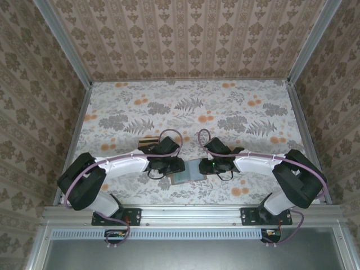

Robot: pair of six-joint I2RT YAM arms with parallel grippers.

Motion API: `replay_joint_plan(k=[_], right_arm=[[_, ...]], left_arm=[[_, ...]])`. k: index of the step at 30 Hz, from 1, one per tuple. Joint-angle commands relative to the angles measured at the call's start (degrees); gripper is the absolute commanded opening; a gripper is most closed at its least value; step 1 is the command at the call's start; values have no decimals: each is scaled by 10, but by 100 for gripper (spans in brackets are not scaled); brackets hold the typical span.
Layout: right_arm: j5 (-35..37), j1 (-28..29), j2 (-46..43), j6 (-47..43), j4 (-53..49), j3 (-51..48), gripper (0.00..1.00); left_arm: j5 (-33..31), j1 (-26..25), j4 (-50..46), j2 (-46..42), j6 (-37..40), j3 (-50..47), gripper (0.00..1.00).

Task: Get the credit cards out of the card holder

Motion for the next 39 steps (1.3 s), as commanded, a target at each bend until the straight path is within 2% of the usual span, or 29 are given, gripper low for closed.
replay_joint_plan(k=[1,6,12,16,17,27,39], right_arm=[[-10,11,21,4,-9,2,29],[-13,11,28,3,-9,5,29],[-12,11,28,2,-10,5,29],[-12,10,27,3,-10,4,29],[-12,11,28,3,-10,4,29],[-14,11,30,2,-9,6,30],[-15,11,30,2,-9,3,30]], left_arm=[[-21,-13,-44,-2,26,35,44],[-10,-17,-43,17,34,50,46],[9,-17,-26,28,47,54,62],[12,-17,-24,26,48,53,89],[12,-18,-25,25,49,54,92],[-26,-21,-80,9,46,63,92],[10,-21,-31,34,52,53,88]])
